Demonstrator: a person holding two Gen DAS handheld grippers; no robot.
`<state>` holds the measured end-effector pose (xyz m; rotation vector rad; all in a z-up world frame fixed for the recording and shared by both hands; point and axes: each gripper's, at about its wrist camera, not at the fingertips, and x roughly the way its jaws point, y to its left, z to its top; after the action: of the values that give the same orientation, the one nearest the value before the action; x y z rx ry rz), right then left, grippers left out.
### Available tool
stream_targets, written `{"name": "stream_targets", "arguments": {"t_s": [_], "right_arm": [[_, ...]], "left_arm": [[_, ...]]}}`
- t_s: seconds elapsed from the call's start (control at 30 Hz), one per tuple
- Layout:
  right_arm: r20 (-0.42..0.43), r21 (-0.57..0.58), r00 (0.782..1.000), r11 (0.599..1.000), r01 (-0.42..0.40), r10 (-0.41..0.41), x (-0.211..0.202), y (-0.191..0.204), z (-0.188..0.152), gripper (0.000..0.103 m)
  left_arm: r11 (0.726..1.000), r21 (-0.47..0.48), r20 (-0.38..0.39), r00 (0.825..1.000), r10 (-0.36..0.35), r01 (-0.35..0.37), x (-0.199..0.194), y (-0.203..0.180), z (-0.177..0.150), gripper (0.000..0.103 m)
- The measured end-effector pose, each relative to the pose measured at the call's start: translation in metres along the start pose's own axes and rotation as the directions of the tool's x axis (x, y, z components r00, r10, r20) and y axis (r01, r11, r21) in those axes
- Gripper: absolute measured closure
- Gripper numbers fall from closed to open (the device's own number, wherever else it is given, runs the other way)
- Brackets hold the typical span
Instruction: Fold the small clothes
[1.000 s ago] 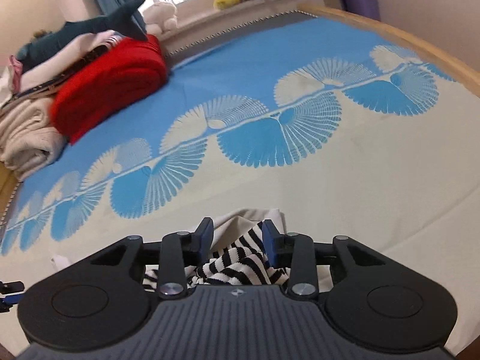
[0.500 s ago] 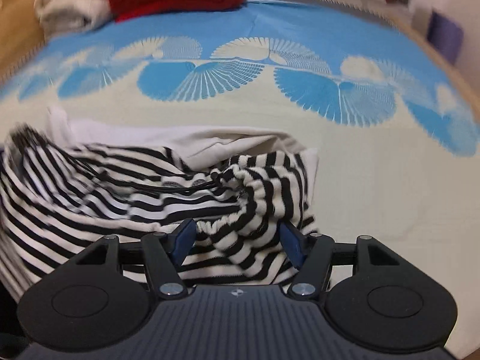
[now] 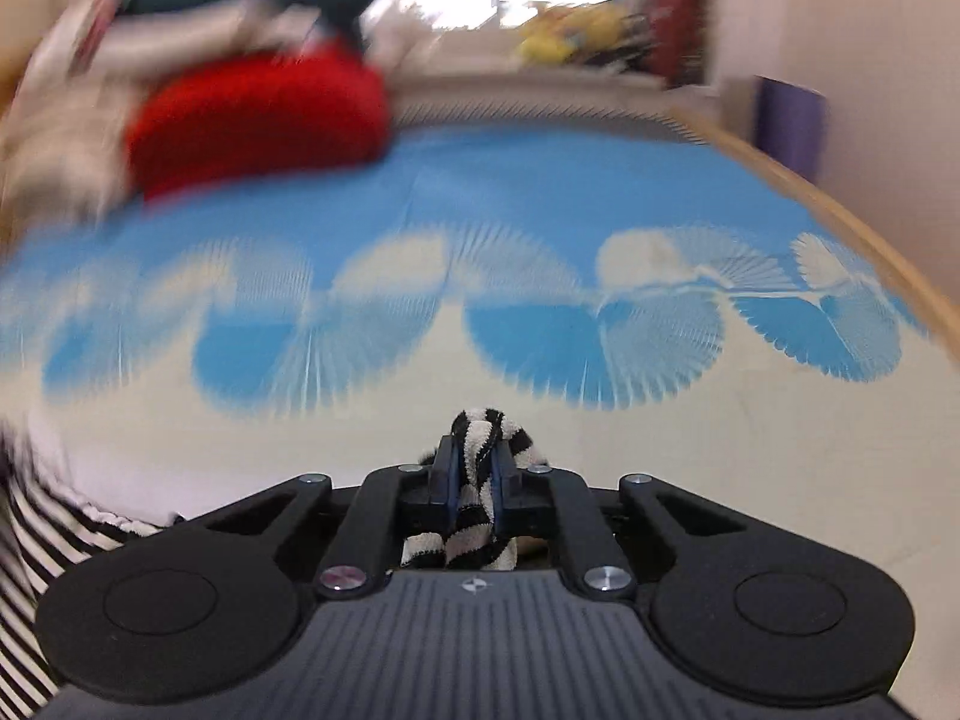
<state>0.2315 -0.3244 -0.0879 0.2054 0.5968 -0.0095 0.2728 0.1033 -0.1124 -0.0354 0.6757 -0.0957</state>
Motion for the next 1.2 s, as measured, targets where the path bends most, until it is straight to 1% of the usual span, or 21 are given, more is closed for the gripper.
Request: {"name": "stream_targets", "arguments": {"t_s": [0.03,0.07,0.13,0.2,0.3,0.4,0.47,0.5,0.53,0.57,0.6,0.63,0.67,0.7,0.73,0.83,0.9,0.97,1.07,1.13,1.2], "right_arm": [[0.024,0.058,1.000,0.998,-0.003,0.002,0.004,-0.004,0.005,0.093],[0.040,0.084,0.999,0.996,-0.003,0.000,0.008,-0.006,0.008,0.093],[0.047,0.084,0.999,0.996,0.000,-0.004,0.022,0.000,0.012,0.093],[0.036,0.058,0.999,0.998,0.006,-0.008,0.037,0.010,0.012,0.093],[0.027,-0.008,0.999,1.000,0.025,-0.025,0.056,0.030,0.009,0.093],[0.000,-0.071,0.999,0.996,0.053,-0.053,0.077,0.047,0.005,0.093],[-0.065,-0.110,0.992,0.989,0.100,-0.107,0.096,0.054,0.001,0.089],[-0.122,-0.120,0.984,0.986,0.118,-0.133,0.108,0.055,-0.003,0.087],[-0.198,-0.115,0.969,0.985,0.125,-0.146,0.121,0.052,-0.009,0.083],[-0.260,-0.090,0.955,0.989,0.120,-0.140,0.129,0.048,-0.013,0.083],[-0.286,-0.062,0.949,0.991,0.118,-0.130,0.130,0.044,-0.014,0.083],[-0.284,-0.038,0.952,0.993,0.111,-0.118,0.125,0.040,-0.011,0.079],[-0.274,-0.027,0.956,0.994,0.104,-0.107,0.118,0.038,-0.007,0.068],[-0.260,-0.012,0.961,0.996,0.091,-0.091,0.108,0.036,-0.002,0.061],[-0.238,0.006,0.969,0.998,0.065,-0.062,0.092,0.032,0.004,0.050],[-0.151,0.045,0.988,0.998,-0.032,0.039,0.037,0.015,0.017,0.049],[-0.097,0.049,0.994,0.997,-0.055,0.060,0.000,0.002,0.021,0.048],[-0.080,0.056,0.995,0.997,-0.060,0.064,-0.030,-0.016,0.013,0.047],[-0.134,0.055,0.989,0.997,-0.051,0.058,-0.055,-0.042,-0.019,0.047],[-0.221,0.028,0.975,0.999,-0.024,0.030,-0.057,-0.050,-0.036,0.047],[-0.238,0.005,0.971,0.999,-0.035,0.035,-0.059,-0.054,-0.047,0.048]], "left_arm": [[1.000,-0.009,0.019,1.000,0.015,-0.015,0.001,0.002,0.003,0.097],[1.000,-0.001,0.014,0.999,0.031,-0.031,0.006,0.001,0.005,0.097],[0.996,0.030,-0.020,0.996,0.083,-0.083,0.022,-0.002,0.005,0.097],[0.992,0.023,-0.039,0.992,0.123,-0.122,0.035,0.000,0.008,0.097],[0.985,-0.061,-0.059,0.986,0.156,-0.159,0.050,0.015,0.012,0.097],[0.980,-0.126,-0.132,0.982,0.136,-0.153,0.070,0.030,0.012,0.096],[0.979,-0.137,-0.210,0.970,0.119,-0.150,0.088,0.034,0.007,0.090],[0.980,-0.134,-0.264,0.958,0.108,-0.147,0.097,0.035,0.004,0.082],[0.981,-0.131,-0.303,0.948,0.100,-0.145,0.102,0.036,0.001,0.069],[0.981,-0.126,-0.323,0.941,0.102,-0.150,0.103,0.036,-0.001,0.063],[0.980,-0.118,-0.331,0.937,0.112,-0.159,0.099,0.036,-0.001,0.055],[0.980,-0.116,-0.334,0.936,0.116,-0.163,0.092,0.038,0.000,0.051],[0.980,-0.125,-0.327,0.939,0.108,-0.156,0.083,0.041,0.002,0.049],[0.979,-0.147,-0.308,0.947,0.087,-0.138,0.069,0.045,0.004,0.045],[0.978,-0.168,-0.291,0.954,0.069,-0.122,0.055,0.048,0.005,0.040],[0.970,-0.229,-0.238,0.971,0.021,-0.077,0.007,0.058,0.003,0.039],[0.959,-0.277,-0.218,0.976,-0.003,-0.059,-0.024,0.064,-0.001,0.039],[0.954,-0.299,-0.191,0.981,-0.035,-0.025,-0.056,0.065,-0.012,0.039],[0.954,-0.296,-0.209,0.978,-0.019,-0.044,-0.080,0.065,-0.041,0.040],[0.951,-0.303,-0.273,0.962,-0.017,-0.069,-0.079,0.064,-0.060,0.041],[0.951,-0.303,-0.310,0.950,-0.032,-0.067,-0.076,0.065,-0.067,0.041]]}}
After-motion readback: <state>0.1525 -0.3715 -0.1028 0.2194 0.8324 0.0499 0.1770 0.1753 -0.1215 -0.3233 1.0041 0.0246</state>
